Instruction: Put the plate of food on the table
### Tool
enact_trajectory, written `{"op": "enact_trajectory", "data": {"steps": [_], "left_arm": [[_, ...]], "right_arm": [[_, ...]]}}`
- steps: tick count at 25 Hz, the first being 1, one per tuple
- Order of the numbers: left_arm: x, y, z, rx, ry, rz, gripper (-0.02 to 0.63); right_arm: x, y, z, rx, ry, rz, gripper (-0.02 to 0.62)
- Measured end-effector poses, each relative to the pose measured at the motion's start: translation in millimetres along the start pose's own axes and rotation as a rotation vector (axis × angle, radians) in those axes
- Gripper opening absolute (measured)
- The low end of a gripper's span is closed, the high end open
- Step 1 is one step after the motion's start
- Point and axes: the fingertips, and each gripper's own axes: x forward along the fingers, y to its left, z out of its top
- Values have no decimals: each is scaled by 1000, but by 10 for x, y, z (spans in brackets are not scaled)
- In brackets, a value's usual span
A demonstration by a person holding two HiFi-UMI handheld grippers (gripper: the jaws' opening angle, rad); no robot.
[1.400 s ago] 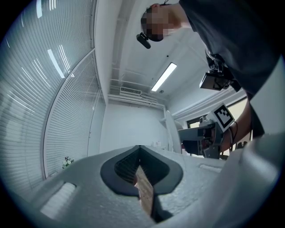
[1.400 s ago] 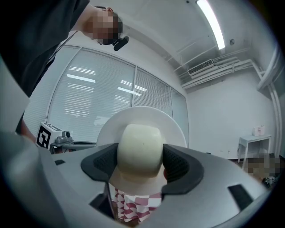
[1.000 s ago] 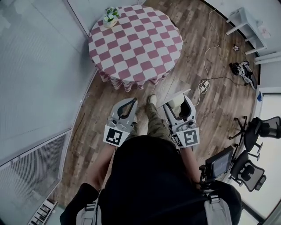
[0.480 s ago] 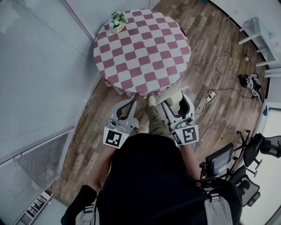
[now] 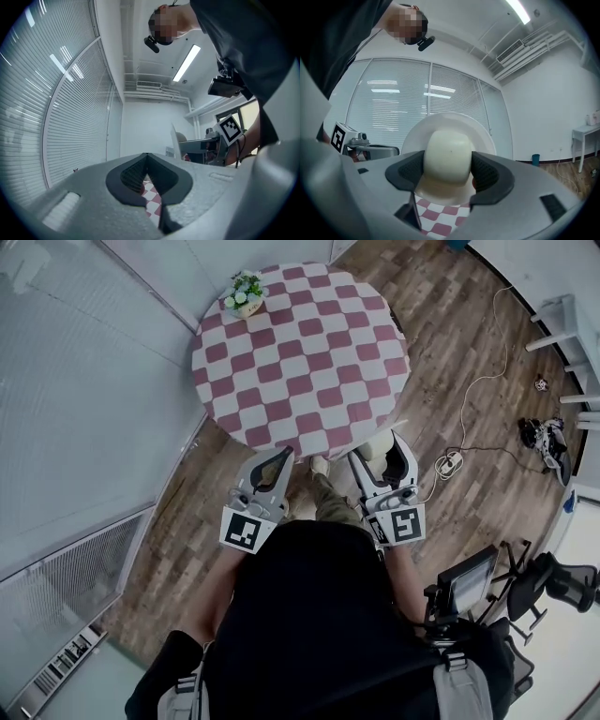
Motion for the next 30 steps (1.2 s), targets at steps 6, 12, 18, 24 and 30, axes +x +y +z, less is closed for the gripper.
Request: {"op": "enact_trajectory", "data": {"steps": [6,12,18,24,30], "left_arm": [[322,-2,6,15,16,82,-6],[306,68,-159,-43,56,157,-6],[278,254,-265,8,95,158,-6],[212,463,-296,-13,101,196,-6],[115,665,-304,-43,92,250,-6]], "right_arm": [[222,-526,-138,-9,34,59,314],[467,-775,-180,-39,71,88,314],[750,-892,-179,-65,95,116,314],[1083,-977,-139,-72,134,168,314],[1471,-1106,-69,-110,231,248,314]]}}
